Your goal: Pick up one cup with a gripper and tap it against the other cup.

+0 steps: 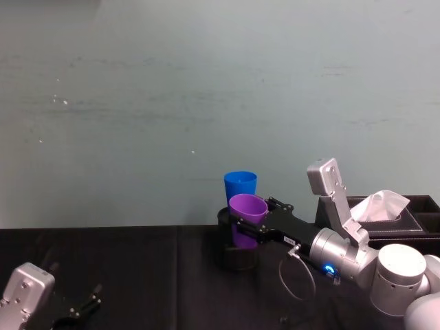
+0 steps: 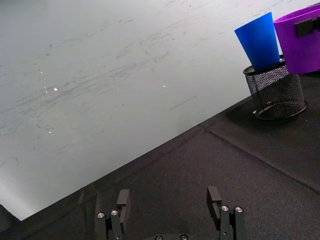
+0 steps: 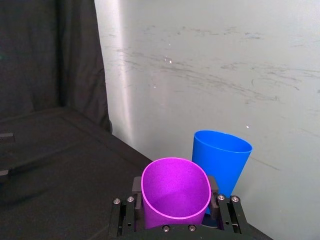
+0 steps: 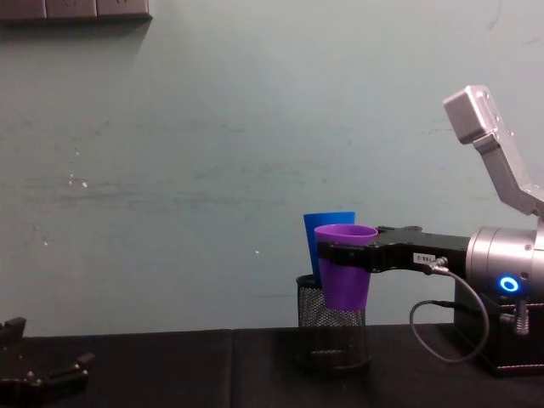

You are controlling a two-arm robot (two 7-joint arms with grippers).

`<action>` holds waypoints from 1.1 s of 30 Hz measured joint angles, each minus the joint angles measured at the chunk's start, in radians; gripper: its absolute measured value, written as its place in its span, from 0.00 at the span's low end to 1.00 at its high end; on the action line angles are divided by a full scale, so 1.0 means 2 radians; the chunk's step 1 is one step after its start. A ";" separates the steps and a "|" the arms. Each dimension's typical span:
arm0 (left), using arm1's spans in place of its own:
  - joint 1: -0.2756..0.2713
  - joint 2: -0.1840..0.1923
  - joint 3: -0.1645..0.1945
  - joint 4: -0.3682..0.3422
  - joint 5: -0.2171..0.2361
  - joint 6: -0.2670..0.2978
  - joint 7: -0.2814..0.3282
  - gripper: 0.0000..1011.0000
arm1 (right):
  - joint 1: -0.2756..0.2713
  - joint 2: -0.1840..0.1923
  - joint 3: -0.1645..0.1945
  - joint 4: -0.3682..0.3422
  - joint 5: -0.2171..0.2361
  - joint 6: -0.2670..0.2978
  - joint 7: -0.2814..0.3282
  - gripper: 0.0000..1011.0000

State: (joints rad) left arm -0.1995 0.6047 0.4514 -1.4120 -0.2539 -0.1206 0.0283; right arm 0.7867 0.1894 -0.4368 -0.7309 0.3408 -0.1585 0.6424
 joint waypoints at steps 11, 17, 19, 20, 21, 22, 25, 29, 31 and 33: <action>0.000 0.000 0.000 0.000 0.000 0.000 0.000 0.99 | 0.000 0.000 0.000 0.000 0.000 0.000 0.000 0.73; 0.000 0.000 0.000 0.000 0.000 0.000 0.000 0.99 | 0.000 0.000 0.000 0.000 0.000 0.000 0.000 0.73; 0.000 0.000 0.000 0.000 0.000 0.000 0.000 0.99 | 0.000 0.000 0.000 0.000 0.000 0.000 0.000 0.73; 0.000 0.000 0.000 0.000 0.000 0.000 0.000 0.99 | 0.000 0.000 0.000 0.000 0.000 0.000 0.000 0.73; 0.000 0.000 0.000 0.000 0.000 0.000 0.000 0.99 | 0.000 0.000 0.000 0.000 0.000 0.000 0.000 0.73; 0.000 0.000 0.000 0.000 0.000 0.000 0.000 0.99 | 0.000 0.000 0.000 0.000 0.000 0.000 0.000 0.73; 0.000 0.000 0.000 0.000 0.000 0.000 0.000 0.99 | 0.000 0.000 0.000 0.000 0.000 0.000 0.000 0.73; 0.000 0.000 0.000 0.000 0.000 0.000 0.000 0.99 | 0.000 0.000 0.000 0.000 0.000 0.000 0.000 0.73; 0.000 0.000 0.000 0.000 0.000 0.000 0.000 0.99 | 0.000 0.000 0.000 0.000 0.000 0.000 0.000 0.73; 0.000 0.000 0.000 0.000 0.000 0.000 0.000 0.99 | 0.000 0.000 0.000 0.000 0.000 0.000 0.000 0.73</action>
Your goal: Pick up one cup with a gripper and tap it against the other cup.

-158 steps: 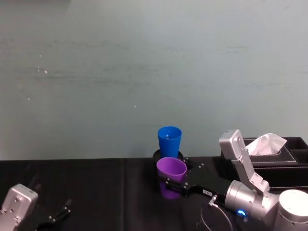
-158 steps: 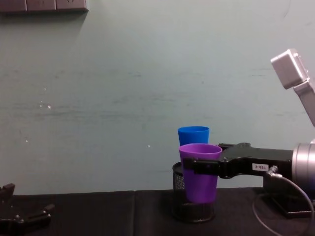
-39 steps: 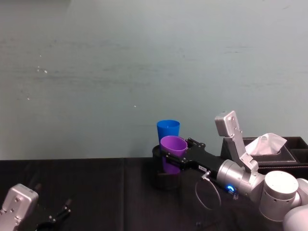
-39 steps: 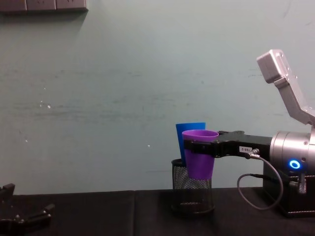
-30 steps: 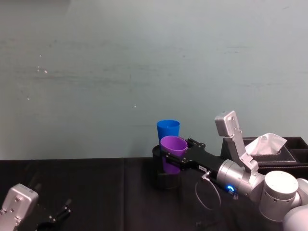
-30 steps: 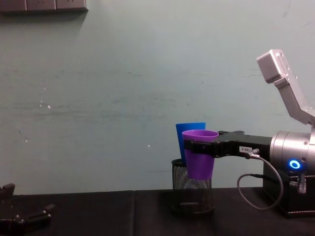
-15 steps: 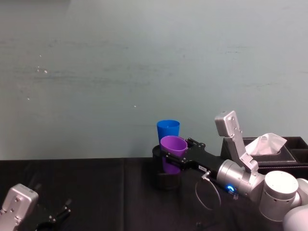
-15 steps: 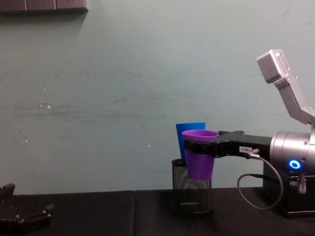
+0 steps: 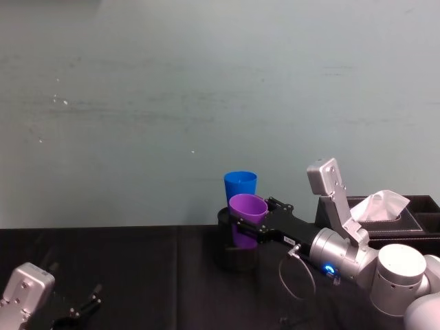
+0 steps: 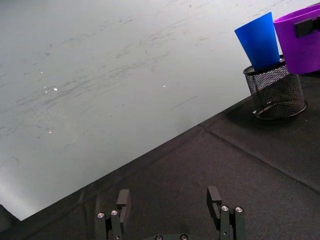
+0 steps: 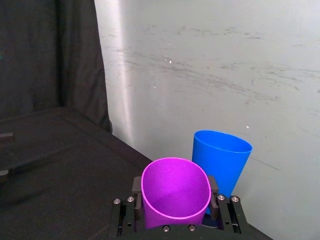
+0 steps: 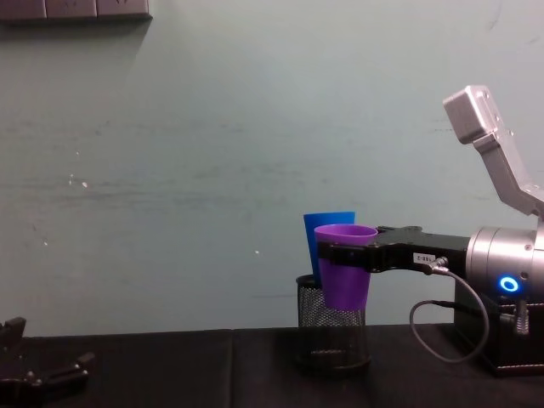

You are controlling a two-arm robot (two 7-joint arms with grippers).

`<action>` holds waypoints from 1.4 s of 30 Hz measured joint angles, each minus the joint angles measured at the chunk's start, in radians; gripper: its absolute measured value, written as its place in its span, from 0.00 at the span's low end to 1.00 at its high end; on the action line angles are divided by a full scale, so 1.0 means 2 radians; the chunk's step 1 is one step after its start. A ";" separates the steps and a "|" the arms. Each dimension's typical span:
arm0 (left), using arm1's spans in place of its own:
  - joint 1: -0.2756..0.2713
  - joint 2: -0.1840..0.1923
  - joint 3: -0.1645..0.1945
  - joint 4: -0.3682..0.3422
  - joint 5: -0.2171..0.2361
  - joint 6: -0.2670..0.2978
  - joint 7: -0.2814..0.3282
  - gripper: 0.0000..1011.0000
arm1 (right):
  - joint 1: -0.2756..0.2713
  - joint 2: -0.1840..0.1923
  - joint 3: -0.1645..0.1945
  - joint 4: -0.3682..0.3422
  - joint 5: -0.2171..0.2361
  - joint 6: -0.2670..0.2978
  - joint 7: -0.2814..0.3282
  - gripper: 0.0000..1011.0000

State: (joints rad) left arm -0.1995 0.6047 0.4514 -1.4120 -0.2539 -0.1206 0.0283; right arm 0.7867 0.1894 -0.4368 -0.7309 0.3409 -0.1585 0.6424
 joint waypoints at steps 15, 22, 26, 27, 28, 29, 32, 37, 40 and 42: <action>0.000 0.000 0.000 0.000 0.000 0.000 0.000 0.99 | 0.000 0.000 0.000 0.000 0.000 0.000 0.000 0.73; 0.000 0.000 0.000 0.000 0.000 0.000 0.000 0.99 | 0.000 0.000 0.000 0.000 0.000 0.000 0.000 0.73; 0.000 0.000 0.000 0.000 0.000 0.000 0.000 0.99 | 0.000 0.000 0.000 0.000 0.000 0.000 0.000 0.73; 0.000 0.000 0.000 0.000 0.000 0.000 0.000 0.99 | 0.000 0.000 0.000 0.000 0.000 0.000 0.000 0.73; 0.000 0.000 0.000 0.000 0.000 0.000 0.000 0.99 | 0.000 0.000 0.000 0.000 0.000 0.000 0.000 0.73; 0.000 0.000 0.000 0.000 0.000 0.000 0.000 0.99 | 0.000 0.000 0.000 0.000 0.000 0.000 0.000 0.73; 0.000 0.000 0.000 0.000 0.000 0.000 0.000 0.99 | 0.000 0.000 0.000 0.000 0.000 0.000 0.000 0.73; 0.000 0.000 0.000 0.000 0.000 0.000 0.000 0.99 | 0.000 0.000 0.000 0.000 0.000 0.000 0.000 0.73; 0.000 0.000 0.000 0.000 0.000 0.000 0.000 0.99 | 0.000 0.000 0.000 0.000 0.000 0.000 0.000 0.73; 0.000 0.000 0.000 0.000 0.000 0.000 0.000 0.99 | 0.000 0.000 0.000 0.000 0.000 0.000 0.000 0.73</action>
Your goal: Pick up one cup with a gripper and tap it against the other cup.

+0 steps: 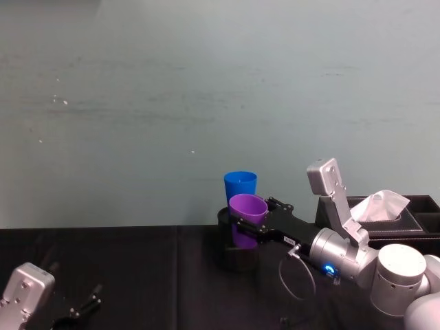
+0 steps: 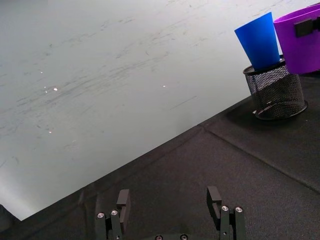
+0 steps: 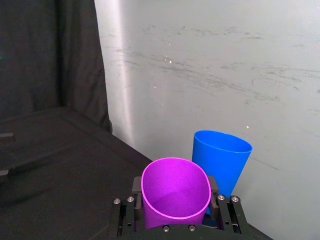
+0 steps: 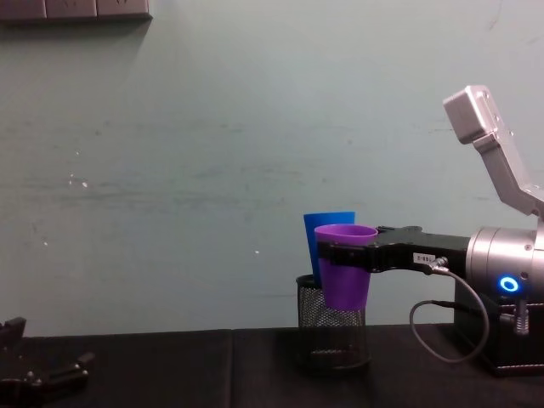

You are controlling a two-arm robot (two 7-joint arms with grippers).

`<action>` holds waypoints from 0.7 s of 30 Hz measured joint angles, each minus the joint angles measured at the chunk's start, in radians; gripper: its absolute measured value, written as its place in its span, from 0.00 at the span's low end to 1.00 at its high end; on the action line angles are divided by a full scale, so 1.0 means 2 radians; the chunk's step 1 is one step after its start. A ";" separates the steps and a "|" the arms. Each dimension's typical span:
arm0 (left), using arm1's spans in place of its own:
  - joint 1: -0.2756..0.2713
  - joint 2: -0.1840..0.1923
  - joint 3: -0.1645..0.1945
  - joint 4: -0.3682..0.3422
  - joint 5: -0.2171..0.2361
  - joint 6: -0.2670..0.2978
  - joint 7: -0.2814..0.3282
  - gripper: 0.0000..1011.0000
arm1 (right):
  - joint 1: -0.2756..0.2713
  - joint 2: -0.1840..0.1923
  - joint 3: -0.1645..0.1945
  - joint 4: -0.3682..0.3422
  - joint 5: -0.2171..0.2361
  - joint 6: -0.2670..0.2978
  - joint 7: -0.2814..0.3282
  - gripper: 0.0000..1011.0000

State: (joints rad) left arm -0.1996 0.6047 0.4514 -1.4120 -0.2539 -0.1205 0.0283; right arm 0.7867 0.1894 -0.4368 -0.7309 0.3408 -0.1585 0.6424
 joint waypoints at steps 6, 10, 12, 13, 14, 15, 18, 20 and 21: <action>0.000 0.000 0.000 0.000 0.000 0.000 0.000 0.99 | 0.000 0.000 0.000 0.000 0.000 0.000 0.000 0.73; 0.000 0.000 0.000 0.000 0.000 0.000 0.000 0.99 | 0.000 0.000 0.000 0.000 0.000 0.000 0.000 0.73; 0.000 0.000 0.000 0.000 0.000 0.000 0.000 0.99 | 0.000 0.000 0.000 0.000 0.000 0.000 0.000 0.73; 0.000 0.000 0.000 0.000 0.000 0.000 0.000 0.99 | 0.000 0.000 0.000 0.000 0.000 0.000 0.000 0.73; 0.000 0.000 0.000 0.000 0.000 0.000 0.000 0.99 | 0.000 0.000 0.000 0.000 0.000 0.000 0.000 0.73; 0.000 0.000 0.000 0.000 0.000 0.000 0.000 0.99 | 0.000 0.000 0.000 0.000 0.000 0.000 0.000 0.73; 0.000 0.000 0.000 0.000 0.000 0.000 0.000 0.99 | 0.000 0.000 0.000 0.000 0.000 0.000 0.000 0.73; 0.000 0.000 0.000 0.000 0.000 0.000 0.000 0.99 | 0.000 0.000 0.000 0.000 0.000 0.000 0.000 0.73; 0.000 0.000 0.000 0.000 0.000 0.000 0.000 0.99 | 0.000 0.000 0.000 0.000 0.000 0.000 0.000 0.73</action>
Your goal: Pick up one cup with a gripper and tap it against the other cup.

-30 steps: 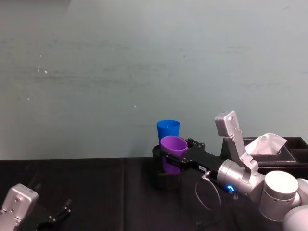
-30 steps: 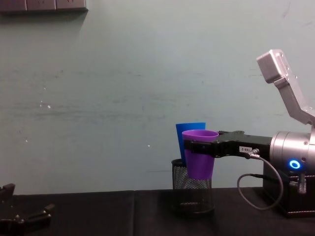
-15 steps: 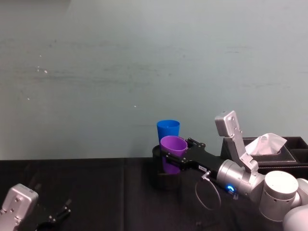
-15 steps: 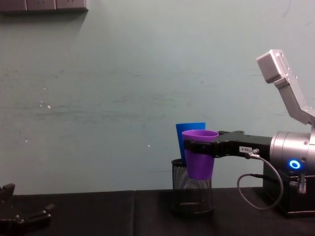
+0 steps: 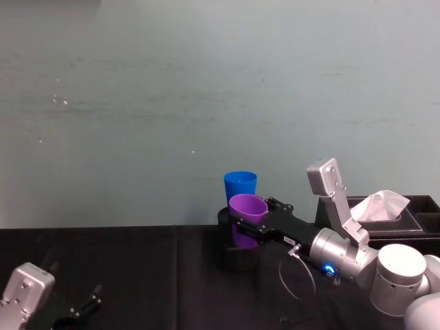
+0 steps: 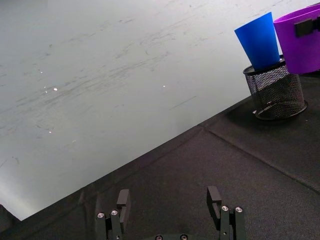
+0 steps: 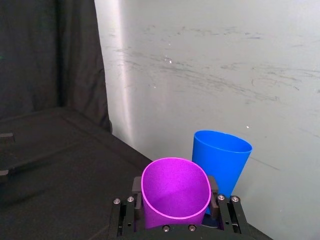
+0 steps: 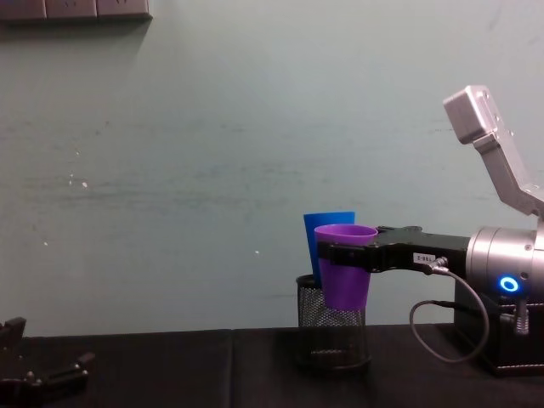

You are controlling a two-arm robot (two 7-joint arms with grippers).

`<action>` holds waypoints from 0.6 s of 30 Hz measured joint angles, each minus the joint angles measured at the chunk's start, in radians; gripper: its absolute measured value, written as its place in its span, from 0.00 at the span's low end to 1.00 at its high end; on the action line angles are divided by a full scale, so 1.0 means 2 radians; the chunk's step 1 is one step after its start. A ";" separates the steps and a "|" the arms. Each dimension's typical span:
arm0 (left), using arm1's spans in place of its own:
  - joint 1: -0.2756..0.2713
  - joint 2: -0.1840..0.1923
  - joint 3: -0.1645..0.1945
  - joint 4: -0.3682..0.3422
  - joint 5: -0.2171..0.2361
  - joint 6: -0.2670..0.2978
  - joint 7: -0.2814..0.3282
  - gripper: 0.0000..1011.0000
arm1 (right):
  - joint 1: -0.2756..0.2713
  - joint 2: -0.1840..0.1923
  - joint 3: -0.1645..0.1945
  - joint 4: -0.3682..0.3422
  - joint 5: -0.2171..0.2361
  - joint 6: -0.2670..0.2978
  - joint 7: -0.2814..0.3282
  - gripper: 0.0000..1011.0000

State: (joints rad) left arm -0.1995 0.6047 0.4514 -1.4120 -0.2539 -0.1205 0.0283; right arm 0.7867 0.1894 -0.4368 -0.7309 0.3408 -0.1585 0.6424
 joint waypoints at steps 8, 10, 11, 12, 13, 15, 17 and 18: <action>0.000 0.000 0.000 0.000 0.000 0.000 0.000 0.99 | 0.000 0.000 0.000 0.000 0.000 0.000 0.000 0.73; 0.000 0.000 0.000 0.000 0.000 0.000 0.000 0.99 | 0.000 0.000 0.000 0.000 0.000 0.000 0.000 0.73; 0.000 0.000 0.000 0.000 0.000 0.000 0.000 0.99 | 0.000 0.000 0.000 0.000 0.000 0.000 0.000 0.73; 0.000 0.000 0.000 0.000 0.000 0.000 0.000 0.99 | 0.000 0.000 0.000 0.000 0.000 0.000 0.000 0.73; 0.000 0.000 0.000 0.000 0.000 0.000 0.000 0.99 | 0.000 0.000 0.000 0.000 0.000 0.000 0.000 0.73; 0.000 0.000 0.000 0.000 0.000 0.000 0.000 0.99 | 0.000 0.000 0.000 0.000 0.000 0.000 0.000 0.73; 0.000 0.000 0.000 0.000 0.000 0.000 0.000 0.99 | 0.000 0.000 0.000 0.000 0.000 0.000 0.000 0.73; 0.000 0.000 0.000 0.000 0.000 0.000 0.000 0.99 | 0.000 0.000 0.000 0.000 0.000 0.000 0.000 0.73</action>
State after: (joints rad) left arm -0.1995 0.6047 0.4514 -1.4120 -0.2539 -0.1205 0.0283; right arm 0.7868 0.1894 -0.4368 -0.7309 0.3408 -0.1585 0.6424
